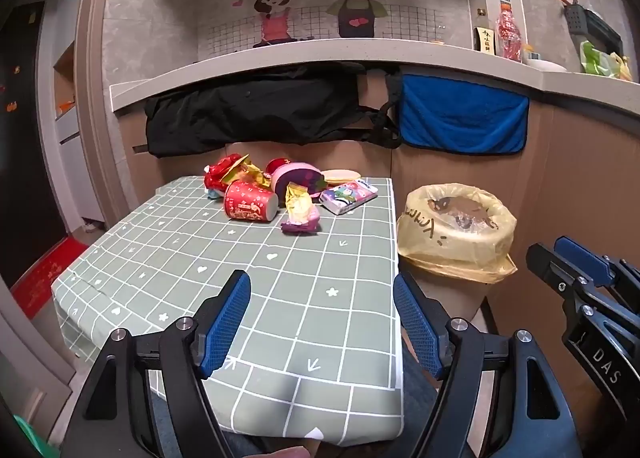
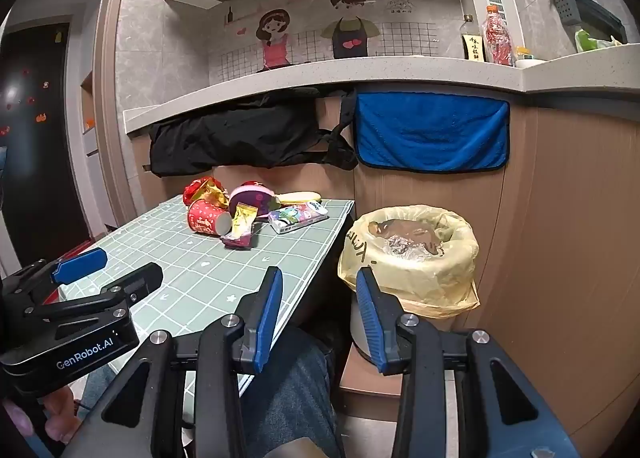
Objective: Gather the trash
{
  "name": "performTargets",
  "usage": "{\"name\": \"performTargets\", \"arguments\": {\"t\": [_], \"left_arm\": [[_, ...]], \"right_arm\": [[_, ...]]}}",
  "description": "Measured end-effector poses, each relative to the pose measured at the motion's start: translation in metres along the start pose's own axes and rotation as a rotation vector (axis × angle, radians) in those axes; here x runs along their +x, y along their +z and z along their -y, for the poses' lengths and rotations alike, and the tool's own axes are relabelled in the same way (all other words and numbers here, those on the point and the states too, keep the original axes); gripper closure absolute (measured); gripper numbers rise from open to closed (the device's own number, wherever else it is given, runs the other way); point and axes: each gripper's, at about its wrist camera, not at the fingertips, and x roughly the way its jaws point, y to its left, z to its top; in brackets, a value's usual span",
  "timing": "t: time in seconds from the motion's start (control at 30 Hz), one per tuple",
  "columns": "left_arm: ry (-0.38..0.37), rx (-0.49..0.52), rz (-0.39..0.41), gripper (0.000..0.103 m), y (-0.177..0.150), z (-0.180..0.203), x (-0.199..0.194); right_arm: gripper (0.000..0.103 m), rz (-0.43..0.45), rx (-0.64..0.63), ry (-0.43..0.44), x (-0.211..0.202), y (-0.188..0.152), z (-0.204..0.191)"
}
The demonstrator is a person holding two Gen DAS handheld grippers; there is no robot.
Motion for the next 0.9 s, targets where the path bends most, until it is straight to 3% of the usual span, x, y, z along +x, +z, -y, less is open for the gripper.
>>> {"name": "performTargets", "arguments": {"t": [0.27,0.33,0.9], "left_arm": [[-0.04,0.03,-0.01,0.029,-0.001,-0.005,0.001],[0.024,0.02,-0.016,0.029,-0.005,0.003,0.0],[0.02,0.024,-0.027,0.029,-0.005,0.005,0.001]], "right_arm": [[0.066,0.0,-0.004,-0.007,-0.001,0.002,0.0],[0.066,0.002,0.001,-0.004,0.001,0.001,-0.001],[0.066,-0.009,0.016,-0.011,0.001,-0.003,0.003]]}}
